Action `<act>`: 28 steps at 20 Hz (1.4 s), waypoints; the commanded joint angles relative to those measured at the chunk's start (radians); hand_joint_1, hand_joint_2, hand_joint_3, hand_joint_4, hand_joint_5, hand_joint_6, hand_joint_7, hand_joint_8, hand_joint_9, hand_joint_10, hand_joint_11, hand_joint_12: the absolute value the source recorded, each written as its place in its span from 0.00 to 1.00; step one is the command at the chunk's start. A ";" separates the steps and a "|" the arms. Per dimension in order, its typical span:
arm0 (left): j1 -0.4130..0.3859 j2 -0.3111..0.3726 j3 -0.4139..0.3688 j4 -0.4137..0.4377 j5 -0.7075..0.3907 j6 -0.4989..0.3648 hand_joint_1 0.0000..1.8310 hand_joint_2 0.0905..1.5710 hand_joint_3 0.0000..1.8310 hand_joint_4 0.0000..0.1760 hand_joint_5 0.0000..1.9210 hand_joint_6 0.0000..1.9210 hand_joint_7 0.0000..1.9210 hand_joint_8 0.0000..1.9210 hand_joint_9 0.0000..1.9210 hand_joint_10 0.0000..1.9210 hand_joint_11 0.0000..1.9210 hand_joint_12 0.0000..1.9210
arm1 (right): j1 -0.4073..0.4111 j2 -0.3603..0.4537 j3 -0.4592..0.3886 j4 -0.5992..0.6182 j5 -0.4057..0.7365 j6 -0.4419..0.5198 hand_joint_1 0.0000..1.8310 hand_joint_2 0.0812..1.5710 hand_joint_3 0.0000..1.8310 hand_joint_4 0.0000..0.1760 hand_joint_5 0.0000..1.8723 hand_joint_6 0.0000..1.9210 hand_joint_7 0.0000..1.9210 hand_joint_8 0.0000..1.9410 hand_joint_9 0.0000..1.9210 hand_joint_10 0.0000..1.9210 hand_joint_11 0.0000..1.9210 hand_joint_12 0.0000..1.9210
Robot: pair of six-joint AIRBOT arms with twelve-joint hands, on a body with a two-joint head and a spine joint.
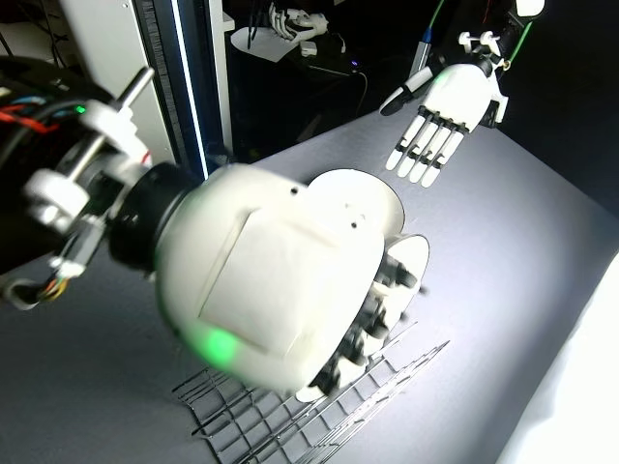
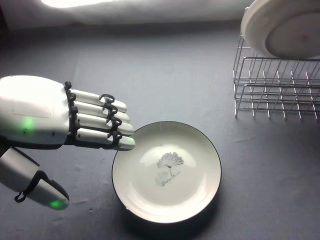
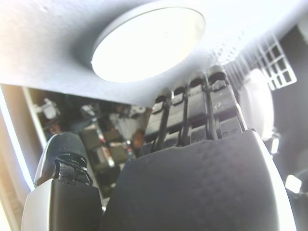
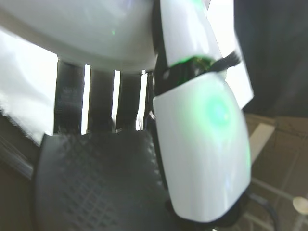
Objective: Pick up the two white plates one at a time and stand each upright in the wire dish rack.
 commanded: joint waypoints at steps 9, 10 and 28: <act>0.041 -0.015 -0.018 -0.063 -0.006 0.007 0.00 0.71 0.00 0.00 0.00 0.00 0.00 0.00 0.00 0.00 0.00 0.00 | -0.061 0.006 0.059 0.013 0.143 0.005 0.81 0.67 0.00 0.00 0.52 0.50 0.50 0.46 0.49 0.52 0.48 0.75; 0.046 -0.015 -0.024 -0.063 -0.003 0.013 0.00 0.71 0.00 0.00 0.00 0.00 0.00 0.00 0.00 0.00 0.00 0.00 | -0.069 0.005 0.067 0.012 0.145 0.005 0.81 0.67 0.00 0.00 0.51 0.50 0.50 0.46 0.49 0.52 0.48 0.75; 0.134 -0.036 -0.081 -0.064 0.072 0.060 0.00 0.71 0.00 0.00 0.00 0.00 0.00 0.00 0.00 0.00 0.00 0.00 | -0.251 -0.004 0.104 -0.002 0.216 -0.005 0.76 0.64 0.00 0.00 0.44 0.02 0.43 0.00 0.43 0.04 0.27 0.56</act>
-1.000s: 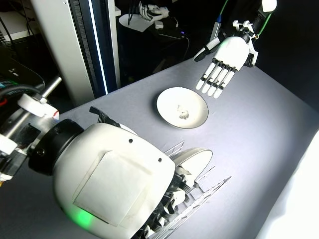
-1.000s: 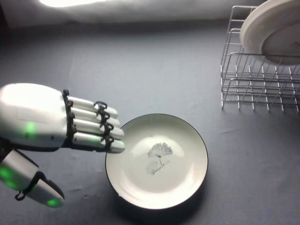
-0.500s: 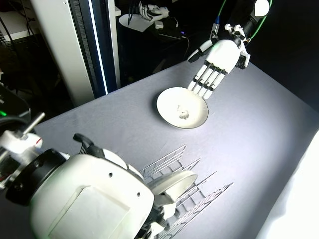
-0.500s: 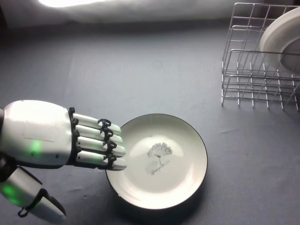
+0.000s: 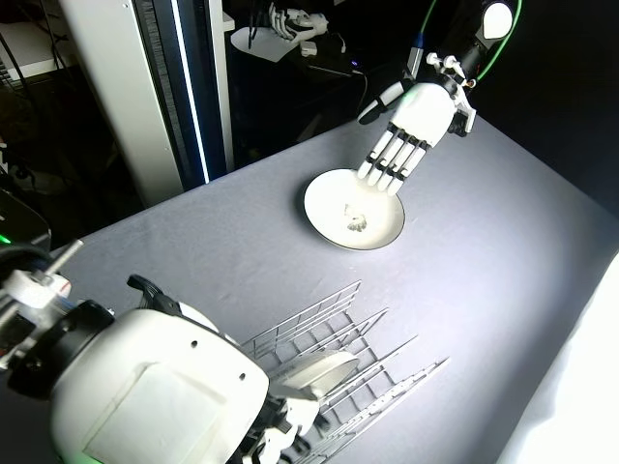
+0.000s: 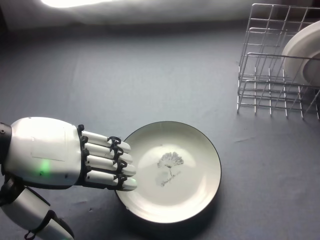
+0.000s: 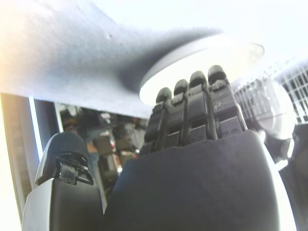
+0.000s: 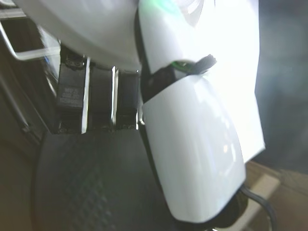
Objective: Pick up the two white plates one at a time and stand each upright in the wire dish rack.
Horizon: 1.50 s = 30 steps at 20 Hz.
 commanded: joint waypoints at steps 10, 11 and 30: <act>0.021 -0.009 -0.008 -0.051 0.000 0.003 0.00 0.71 0.00 0.00 0.00 0.00 0.00 0.00 0.00 0.00 0.00 0.00 | 0.151 0.014 -0.117 -0.127 0.112 0.002 0.53 0.60 0.00 0.00 0.01 0.00 0.00 0.00 0.01 0.00 0.00 0.29; 0.026 -0.010 -0.008 -0.051 0.003 0.005 0.00 0.71 0.00 0.00 0.00 0.00 0.00 0.00 0.00 0.00 0.00 0.00 | 0.173 0.014 -0.135 -0.164 0.114 0.001 0.52 0.58 0.00 0.00 0.00 0.00 0.00 0.00 0.00 0.00 0.00 0.19; 0.153 -0.025 -0.031 -0.023 0.008 0.005 0.00 0.71 0.00 0.00 0.00 0.00 0.00 0.00 0.00 0.00 0.00 0.00 | 0.085 -0.041 -0.205 -1.042 0.468 0.000 0.80 0.56 0.01 0.00 0.00 0.00 0.00 0.00 0.00 0.00 0.00 0.09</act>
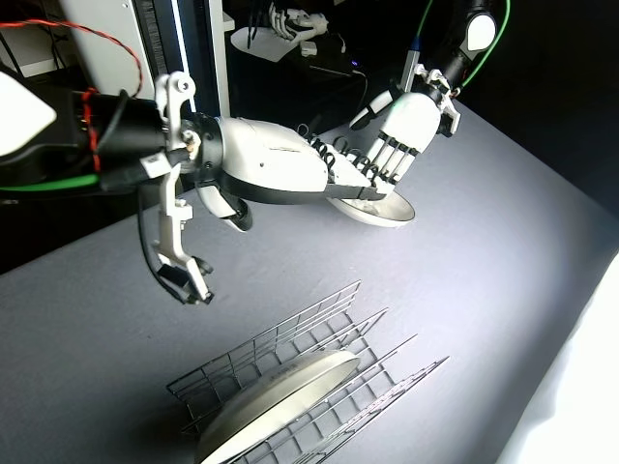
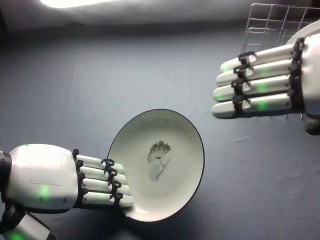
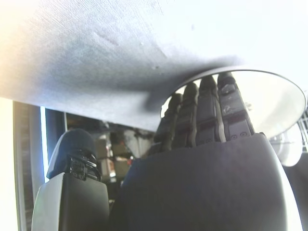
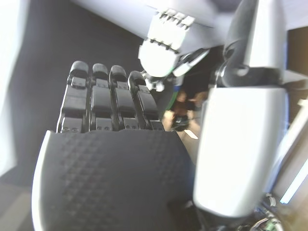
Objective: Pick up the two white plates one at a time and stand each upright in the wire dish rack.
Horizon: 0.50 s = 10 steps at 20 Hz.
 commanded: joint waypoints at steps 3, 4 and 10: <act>0.006 -0.009 -0.008 0.011 -0.043 -0.004 0.00 0.71 0.00 0.00 0.00 0.00 0.00 0.00 0.00 0.00 0.00 0.00 | -0.002 -0.026 -0.001 0.057 0.048 -0.002 0.84 0.59 0.01 0.00 0.00 0.00 0.00 0.00 0.00 0.00 0.00 0.15; 0.007 -0.010 -0.008 0.011 -0.043 -0.004 0.00 0.71 0.00 0.00 0.00 0.00 0.00 0.00 0.00 0.00 0.00 0.00 | -0.002 -0.043 -0.001 0.057 0.041 -0.002 0.85 0.60 0.01 0.00 0.00 0.00 0.00 0.00 0.00 0.00 0.00 0.18; 0.007 -0.010 -0.008 0.010 -0.043 -0.004 0.00 0.71 0.00 0.00 0.00 0.00 0.00 0.00 0.00 0.00 0.00 0.00 | -0.030 -0.139 -0.001 0.057 -0.021 -0.002 0.87 0.63 0.01 0.00 0.00 0.00 0.00 0.00 0.00 0.00 0.00 0.23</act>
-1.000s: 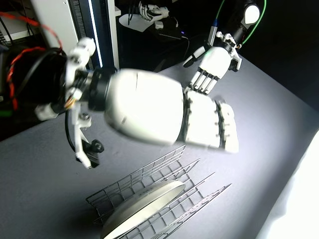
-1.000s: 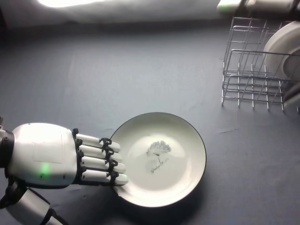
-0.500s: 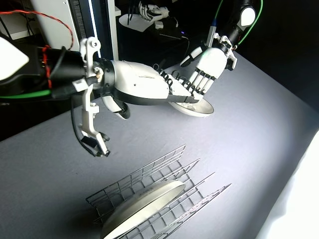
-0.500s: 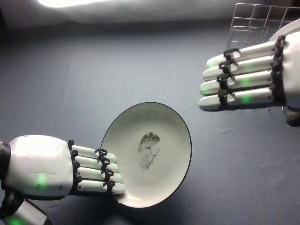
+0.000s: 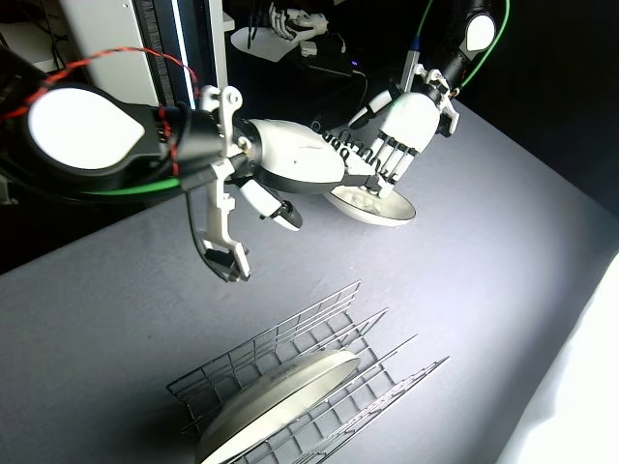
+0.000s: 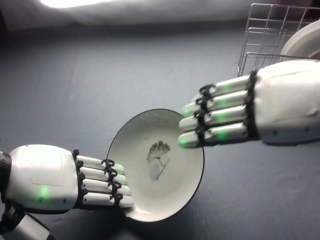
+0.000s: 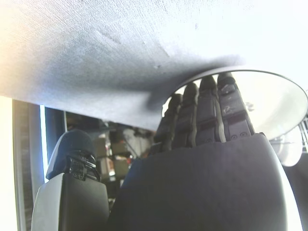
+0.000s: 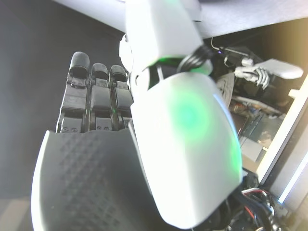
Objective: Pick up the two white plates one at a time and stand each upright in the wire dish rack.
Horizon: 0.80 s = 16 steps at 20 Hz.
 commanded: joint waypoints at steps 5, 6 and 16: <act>0.002 -0.010 -0.007 -0.004 -0.053 -0.004 0.00 0.71 0.00 0.00 0.00 0.00 0.00 0.00 0.00 0.00 0.00 0.00 | -0.038 -0.080 0.004 0.053 -0.001 -0.003 0.88 0.66 0.00 0.00 0.00 0.00 0.00 0.00 0.00 0.00 0.00 0.20; 0.002 -0.010 -0.007 -0.004 -0.053 -0.004 0.00 0.71 0.00 0.00 0.00 0.00 0.00 0.00 0.00 0.00 0.00 0.00 | -0.046 -0.093 0.007 0.053 -0.007 -0.004 0.87 0.66 0.00 0.00 0.00 0.00 0.00 0.00 0.00 0.00 0.00 0.22; -0.006 -0.009 -0.007 -0.008 -0.053 -0.004 0.00 0.71 0.00 0.00 0.00 0.00 0.00 0.00 0.00 0.00 0.00 0.00 | -0.066 -0.267 0.116 0.053 -0.055 -0.011 0.92 0.68 0.01 0.00 0.00 0.00 0.00 0.00 0.00 0.00 0.00 0.20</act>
